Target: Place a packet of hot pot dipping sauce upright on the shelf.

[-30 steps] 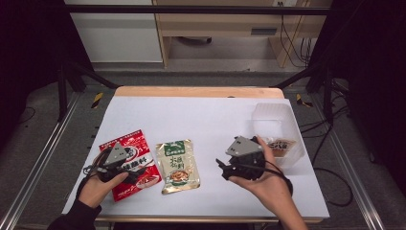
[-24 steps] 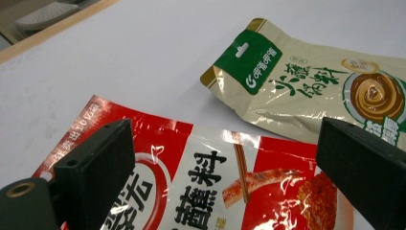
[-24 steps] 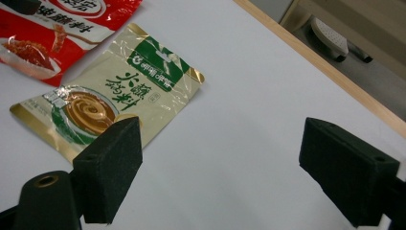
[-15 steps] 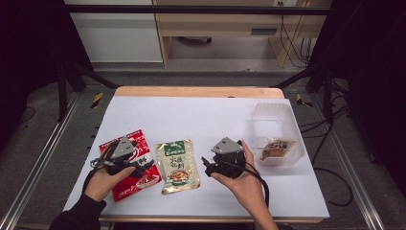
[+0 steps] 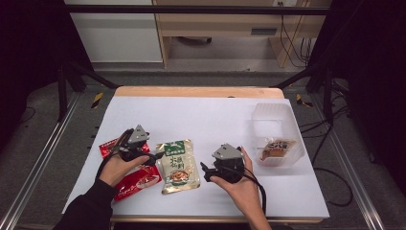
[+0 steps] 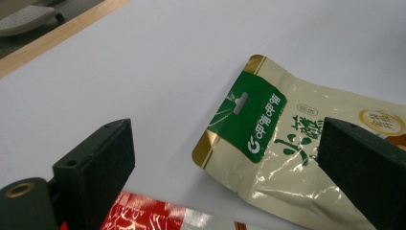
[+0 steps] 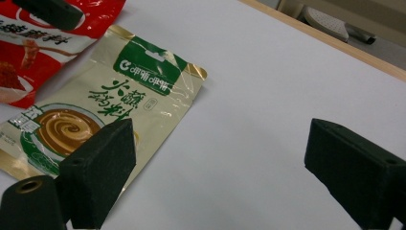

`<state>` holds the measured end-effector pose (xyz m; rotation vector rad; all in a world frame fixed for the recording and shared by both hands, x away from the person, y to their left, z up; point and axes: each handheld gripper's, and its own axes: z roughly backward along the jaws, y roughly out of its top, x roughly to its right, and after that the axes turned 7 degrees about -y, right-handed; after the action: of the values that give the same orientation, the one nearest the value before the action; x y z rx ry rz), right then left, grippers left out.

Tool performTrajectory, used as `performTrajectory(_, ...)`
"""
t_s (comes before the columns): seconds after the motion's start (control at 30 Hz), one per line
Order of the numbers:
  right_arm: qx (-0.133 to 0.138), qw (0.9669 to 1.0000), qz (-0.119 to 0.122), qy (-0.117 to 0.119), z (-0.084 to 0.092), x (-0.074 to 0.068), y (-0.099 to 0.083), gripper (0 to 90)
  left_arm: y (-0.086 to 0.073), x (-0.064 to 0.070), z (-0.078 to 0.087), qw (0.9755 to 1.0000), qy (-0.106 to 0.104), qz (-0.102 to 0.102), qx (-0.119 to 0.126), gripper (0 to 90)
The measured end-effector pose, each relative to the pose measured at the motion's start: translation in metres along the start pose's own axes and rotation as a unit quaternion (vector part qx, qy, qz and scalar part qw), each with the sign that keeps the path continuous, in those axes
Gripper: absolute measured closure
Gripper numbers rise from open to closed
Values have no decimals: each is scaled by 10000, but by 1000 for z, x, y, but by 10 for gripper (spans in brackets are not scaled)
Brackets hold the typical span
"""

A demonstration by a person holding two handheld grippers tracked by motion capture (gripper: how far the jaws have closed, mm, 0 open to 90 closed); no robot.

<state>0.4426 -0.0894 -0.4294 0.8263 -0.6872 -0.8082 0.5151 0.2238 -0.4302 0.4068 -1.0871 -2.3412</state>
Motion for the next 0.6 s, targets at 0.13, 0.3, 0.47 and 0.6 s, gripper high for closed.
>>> performTrajectory(0.13,-49,10000,7,18,-1,-3,-5,132,3,-4,-7,10000,-76,58,-12,63)
performTrajectory(0.3,-110,9998,179,3,-3,-10,-9,152,0,-5,-14,9997,-117,32,-198,79)
performTrajectory(0.47,-164,9996,231,62,-5,-15,-11,162,-3,-5,-23,9988,-196,-1,-452,110)
performTrajectory(0.6,-216,9991,341,120,-8,-21,-11,165,-6,-6,-31,9975,-222,-23,-664,130)
